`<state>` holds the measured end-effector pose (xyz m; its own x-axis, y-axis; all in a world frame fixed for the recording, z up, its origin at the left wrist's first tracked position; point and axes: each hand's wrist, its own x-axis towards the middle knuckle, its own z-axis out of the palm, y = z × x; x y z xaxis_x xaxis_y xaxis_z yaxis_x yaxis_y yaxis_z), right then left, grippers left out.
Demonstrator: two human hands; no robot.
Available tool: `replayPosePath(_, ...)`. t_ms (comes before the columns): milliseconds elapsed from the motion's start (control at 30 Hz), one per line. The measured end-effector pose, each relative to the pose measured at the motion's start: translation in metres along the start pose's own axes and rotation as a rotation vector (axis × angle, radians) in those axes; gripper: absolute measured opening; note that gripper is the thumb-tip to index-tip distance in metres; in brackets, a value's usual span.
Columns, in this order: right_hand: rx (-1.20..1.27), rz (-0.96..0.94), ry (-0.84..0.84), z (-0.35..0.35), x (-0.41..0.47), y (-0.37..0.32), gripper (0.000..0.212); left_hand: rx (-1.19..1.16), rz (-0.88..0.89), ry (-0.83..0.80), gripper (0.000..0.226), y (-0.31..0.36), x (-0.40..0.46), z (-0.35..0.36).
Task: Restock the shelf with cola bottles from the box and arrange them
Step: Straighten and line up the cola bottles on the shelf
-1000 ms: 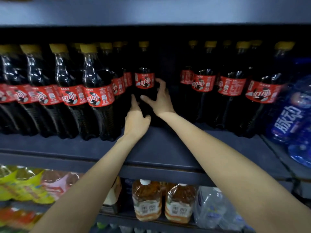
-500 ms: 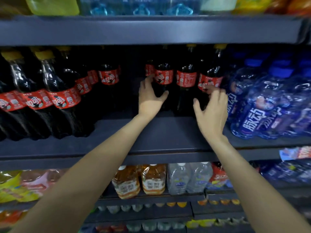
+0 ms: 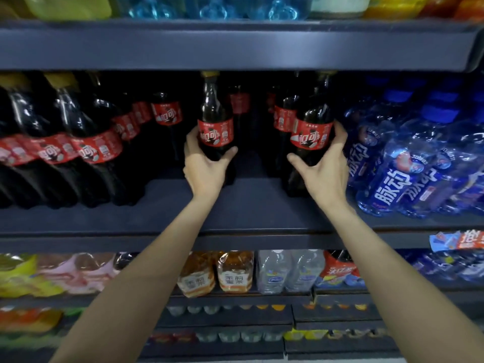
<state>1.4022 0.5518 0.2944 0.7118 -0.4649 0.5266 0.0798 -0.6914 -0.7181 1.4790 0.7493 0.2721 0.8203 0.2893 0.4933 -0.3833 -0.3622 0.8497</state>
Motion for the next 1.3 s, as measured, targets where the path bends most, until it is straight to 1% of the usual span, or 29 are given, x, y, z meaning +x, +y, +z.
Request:
replayPosePath(167,0.181,-0.098,-0.199,0.023,-0.031,-0.046,0.094,0.14,-0.011,0.137,0.081,-0.004,0.007,-0.043)
replayPosePath(267,0.282,-0.119,-0.256,0.042,-0.036,-0.07,0.095,0.204,0.002,0.202,0.082,-0.01,0.015,-0.055)
replayPosePath(400,0.347,-0.126,-0.316,0.067,-0.036,-0.091,0.097,0.358,-0.017,0.224,0.081,-0.013,0.025,-0.061)
replayPosePath(533,0.361,-0.111,-0.358,0.089,-0.037,-0.094,0.098,0.508,-0.025,0.195,0.081,-0.014,0.029,-0.058)
replayPosePath(633,0.356,-0.099,-0.361,0.097,-0.04,-0.092,0.097,0.515,0.001,0.178,0.084,-0.017,0.026,-0.057)
replayPosePath(733,0.356,-0.102,-0.364,0.099,-0.041,-0.091,0.096,0.523,0.041,0.125,0.094,-0.022,0.017,-0.063)
replayPosePath(800,0.347,-0.103,-0.379,0.099,-0.04,-0.091,0.096,0.553,0.086,0.125,0.1,-0.027,0.009,-0.068)
replayPosePath(900,0.338,-0.094,-0.397,0.099,-0.038,-0.09,0.097,0.569,0.128,0.126,0.102,-0.034,0.008,-0.067)
replayPosePath(1100,0.219,-0.09,-0.388,0.095,-0.037,-0.093,0.098,0.58,0.09,0.128,0.095,-0.034,0.011,-0.06)
replayPosePath(1167,0.221,-0.09,-0.383,0.095,-0.04,-0.099,0.098,0.509,0.092,0.069,0.09,-0.03,0.006,-0.067)
replayPosePath(1233,0.226,-0.103,-0.395,0.098,-0.047,-0.106,0.098,0.455,0.103,-0.022,0.08,-0.025,-0.006,-0.082)
replayPosePath(1300,0.218,-0.123,-0.42,0.105,-0.057,-0.115,0.098,0.427,0.162,-0.06,0.063,-0.024,-0.023,-0.104)
